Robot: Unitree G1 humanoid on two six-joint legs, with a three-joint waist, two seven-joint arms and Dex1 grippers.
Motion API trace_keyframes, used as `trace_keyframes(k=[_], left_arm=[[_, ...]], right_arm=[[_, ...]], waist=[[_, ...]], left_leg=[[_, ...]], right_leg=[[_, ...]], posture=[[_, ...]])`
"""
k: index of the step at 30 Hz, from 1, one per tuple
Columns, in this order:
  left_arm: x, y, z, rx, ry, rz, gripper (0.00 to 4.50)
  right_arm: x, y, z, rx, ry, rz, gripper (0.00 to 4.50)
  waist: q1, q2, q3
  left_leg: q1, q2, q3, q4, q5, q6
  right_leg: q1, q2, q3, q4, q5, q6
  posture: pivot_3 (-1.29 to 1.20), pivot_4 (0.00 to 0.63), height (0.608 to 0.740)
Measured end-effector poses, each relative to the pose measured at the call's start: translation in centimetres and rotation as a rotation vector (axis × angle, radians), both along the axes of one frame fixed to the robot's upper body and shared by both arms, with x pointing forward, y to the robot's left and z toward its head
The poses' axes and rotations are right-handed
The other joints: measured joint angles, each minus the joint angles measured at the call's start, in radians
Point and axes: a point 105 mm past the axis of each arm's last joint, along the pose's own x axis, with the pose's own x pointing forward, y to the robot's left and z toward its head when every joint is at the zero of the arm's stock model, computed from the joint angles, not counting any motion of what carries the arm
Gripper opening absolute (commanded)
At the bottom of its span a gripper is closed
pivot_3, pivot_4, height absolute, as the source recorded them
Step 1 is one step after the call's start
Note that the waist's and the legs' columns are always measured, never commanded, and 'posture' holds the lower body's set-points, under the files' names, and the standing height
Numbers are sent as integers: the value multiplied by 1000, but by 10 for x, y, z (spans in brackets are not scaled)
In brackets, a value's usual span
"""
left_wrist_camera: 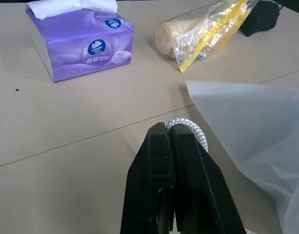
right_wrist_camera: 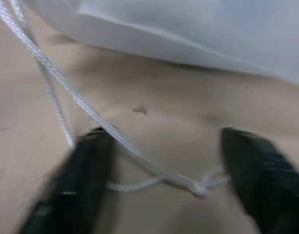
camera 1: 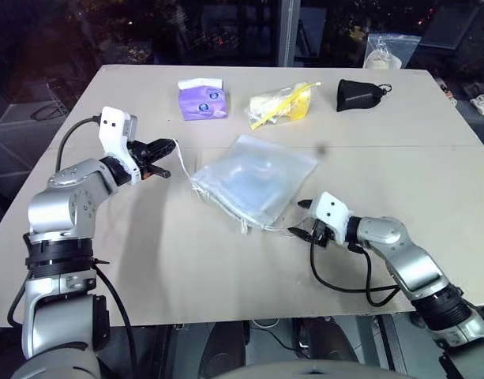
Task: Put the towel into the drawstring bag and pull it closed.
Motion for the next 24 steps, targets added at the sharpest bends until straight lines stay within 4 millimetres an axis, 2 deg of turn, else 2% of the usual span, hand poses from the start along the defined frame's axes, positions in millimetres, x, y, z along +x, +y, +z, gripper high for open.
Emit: trace_keyframes(k=[4, 6, 9, 10, 11, 12, 14, 15, 19, 20, 22, 24], left_arm=[[-1, -4, 1, 0, -12, -3, 0], [-1, -4, 0, -14, -21, 7, 0], [4, -2, 11, -55, -105, 53, 0], [6, -1, 21, -64, -153, 73, 0], [8, -1, 31, -71, -193, 83, 0], [10, -2, 50, -70, -268, 98, 0], [12, -5, 79, -52, -378, 104, 0], [16, -8, 105, -47, -463, 109, 0], [23, -4, 160, -41, -617, 160, 0], [26, 2, 168, -28, -630, 196, 0], [31, 17, 168, -14, -620, 266, 0], [39, 26, 152, 8, -564, 301, 0]], right_arm=[[-8, 5, -7, 47, 34, 13, 141], [-4, 0, -1, 89, 22, -49, 64], [17, -29, 48, 233, -118, -254, 64], [21, -41, 73, 277, -190, -305, 64], [22, -47, 87, 300, -227, -328, 64], [21, -55, 109, 336, -281, -349, 64], [18, -60, 139, 379, -337, -347, 64], [16, -61, 165, 399, -375, -317, 64], [3, -65, 238, 427, -553, -257, 64], [2, -69, 247, 394, -589, -271, 64], [7, -79, 254, 368, -618, -333, 64], [16, -89, 252, 370, -599, -403, 64]], waist=[[0, 0, 0], [0, 0, 0], [4, 0, 1], [6, -1, 1], [7, -2, 1], [9, -2, 1], [8, -2, 2], [8, -1, 2], [2, -1, 2], [2, -1, 2], [-2, -1, 2], [-3, -1, 2]], left_leg=[[0, 0, 0, 0, 0, 0], [0, 0, 0, 0, 0, 0], [0, 0, 0, 1, 0, 0], [0, 0, 0, 1, 0, 0], [0, 0, -1, 1, 0, 0], [-1, 0, -1, 1, 0, 0], [-1, 0, -1, 0, 0, 0], [-1, -1, -1, 0, 0, 0], [0, -1, -1, -1, 0, 0], [0, -1, -1, -2, 0, 0], [1, -1, -1, -4, 0, 0], [0, -1, 0, -5, 0, 0]], right_leg=[[0, 0, 0, 0, 0, 0], [0, 0, 0, 0, 0, -1], [0, -1, 0, 0, 0, 1], [0, -1, 0, 0, 1, 1], [0, -1, -1, 0, 1, 1], [0, -1, -1, 0, 1, 1], [0, -1, -1, 0, 1, 1], [0, -1, -1, 0, 1, 1], [1, 0, -1, -1, 1, 0], [1, 0, -1, -1, 1, 1], [1, 0, -1, -3, 1, 1], [0, -1, -1, -2, 1, 1]], posture=[[0, 150, 740], [0, 150, 740], [0, 150, 740], [0, 150, 740], [0, 150, 740], [0, 150, 740], [0, 150, 740], [0, 150, 740], [0, 150, 740], [0, 150, 740], [0, 150, 740], [0, 150, 740]])
